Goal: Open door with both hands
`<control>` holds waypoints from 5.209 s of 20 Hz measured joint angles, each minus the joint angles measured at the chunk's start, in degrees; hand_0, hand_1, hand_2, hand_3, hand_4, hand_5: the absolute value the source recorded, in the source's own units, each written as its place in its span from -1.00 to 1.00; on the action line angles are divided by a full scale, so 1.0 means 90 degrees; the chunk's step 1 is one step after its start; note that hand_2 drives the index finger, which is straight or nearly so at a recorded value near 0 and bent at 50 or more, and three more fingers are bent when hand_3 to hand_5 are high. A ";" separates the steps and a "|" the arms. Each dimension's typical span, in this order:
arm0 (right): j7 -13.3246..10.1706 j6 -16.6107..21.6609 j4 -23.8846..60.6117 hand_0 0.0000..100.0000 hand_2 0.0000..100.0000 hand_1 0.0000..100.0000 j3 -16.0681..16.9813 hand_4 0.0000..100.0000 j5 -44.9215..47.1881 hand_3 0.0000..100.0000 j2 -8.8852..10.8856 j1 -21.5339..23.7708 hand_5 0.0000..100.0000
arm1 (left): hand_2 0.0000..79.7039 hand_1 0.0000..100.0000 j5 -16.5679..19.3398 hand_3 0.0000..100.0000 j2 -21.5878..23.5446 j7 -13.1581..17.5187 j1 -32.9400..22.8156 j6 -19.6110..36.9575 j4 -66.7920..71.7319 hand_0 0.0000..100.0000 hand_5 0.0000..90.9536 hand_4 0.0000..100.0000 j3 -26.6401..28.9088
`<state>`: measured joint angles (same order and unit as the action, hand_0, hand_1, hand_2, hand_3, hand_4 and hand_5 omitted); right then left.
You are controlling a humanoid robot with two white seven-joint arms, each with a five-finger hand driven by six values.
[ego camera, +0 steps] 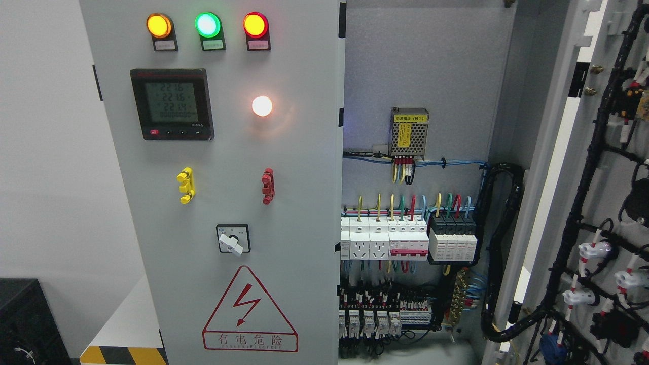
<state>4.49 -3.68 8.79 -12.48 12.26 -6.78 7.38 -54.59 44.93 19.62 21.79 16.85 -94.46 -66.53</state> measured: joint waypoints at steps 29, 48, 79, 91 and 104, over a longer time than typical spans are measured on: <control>0.0000 0.0000 0.0002 -1.00 -1.00 -1.00 0.0002 -1.00 0.0005 -1.00 -0.0001 -0.0002 -1.00 | -1.00 -1.00 0.5560 -1.00 -0.4419 -0.0872 -0.3045 -0.1316 0.9694 -1.00 -1.00 -1.00 0.6365; -0.0024 0.0010 0.5483 -1.00 -1.00 -1.00 0.0014 -1.00 0.0046 -1.00 0.0487 0.2206 -1.00 | -1.00 -1.00 0.6061 -1.00 -0.5261 -0.1068 -0.2847 -0.1402 1.0710 -1.00 -1.00 -1.00 0.8852; -0.0069 0.1170 1.1625 -1.00 -1.00 -1.00 -0.0150 -1.00 0.0083 -1.00 0.1226 -0.0929 -1.00 | -1.00 -1.00 0.5022 -1.00 -0.5356 -0.1618 -0.2766 -0.1373 1.0594 -1.00 -1.00 -1.00 0.7749; -0.0103 0.0366 1.0528 -1.00 -1.00 -1.00 -0.0121 -1.00 0.0099 -1.00 0.0917 -0.3369 -1.00 | -1.00 -1.00 0.5042 -1.00 -0.5396 -0.1630 -0.2763 -0.1373 1.0528 -1.00 -1.00 -1.00 0.7675; -0.0020 -0.0378 0.9358 -1.00 -1.00 -1.00 -0.0068 -1.00 0.0653 -1.00 0.0804 -0.4514 -1.00 | -1.00 -1.00 0.5046 -1.00 -0.5510 -0.1630 -0.2762 -0.1355 1.0505 -1.00 -1.00 -1.00 0.7649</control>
<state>4.31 -7.08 93.01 -13.10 18.13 0.46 -33.25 -9.18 -4.66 4.95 -3.08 4.66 0.09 2.31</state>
